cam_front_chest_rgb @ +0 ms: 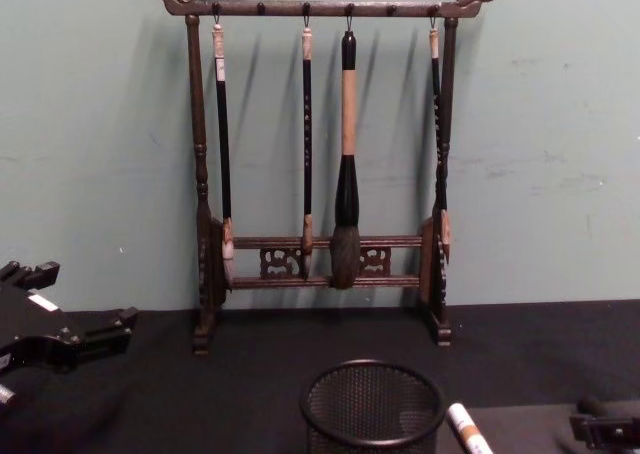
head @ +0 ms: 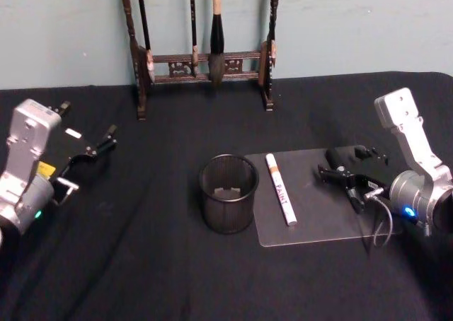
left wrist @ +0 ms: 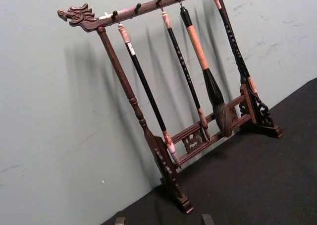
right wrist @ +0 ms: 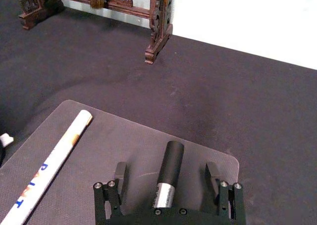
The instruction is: Pick up the water-based marker from the table and place it into the pen holder.
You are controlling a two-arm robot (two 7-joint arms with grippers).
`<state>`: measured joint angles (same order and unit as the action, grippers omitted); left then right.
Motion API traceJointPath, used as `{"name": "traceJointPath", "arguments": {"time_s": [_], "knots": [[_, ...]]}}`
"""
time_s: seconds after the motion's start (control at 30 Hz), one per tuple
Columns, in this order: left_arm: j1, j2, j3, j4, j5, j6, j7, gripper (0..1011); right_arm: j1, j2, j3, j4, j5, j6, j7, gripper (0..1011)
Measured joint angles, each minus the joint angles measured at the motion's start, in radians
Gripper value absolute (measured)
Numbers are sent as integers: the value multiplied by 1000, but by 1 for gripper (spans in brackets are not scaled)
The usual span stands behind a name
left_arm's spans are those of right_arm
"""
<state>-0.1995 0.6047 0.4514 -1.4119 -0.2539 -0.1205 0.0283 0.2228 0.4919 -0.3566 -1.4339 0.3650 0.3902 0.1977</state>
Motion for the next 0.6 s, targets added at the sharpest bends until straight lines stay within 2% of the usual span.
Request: {"name": "traceJointPath", "arguments": {"time_s": [0.6], "knots": [[0, 0, 0, 0, 0, 0, 0, 1001, -15, -30, 26, 15, -27, 12, 34, 1000]]}}
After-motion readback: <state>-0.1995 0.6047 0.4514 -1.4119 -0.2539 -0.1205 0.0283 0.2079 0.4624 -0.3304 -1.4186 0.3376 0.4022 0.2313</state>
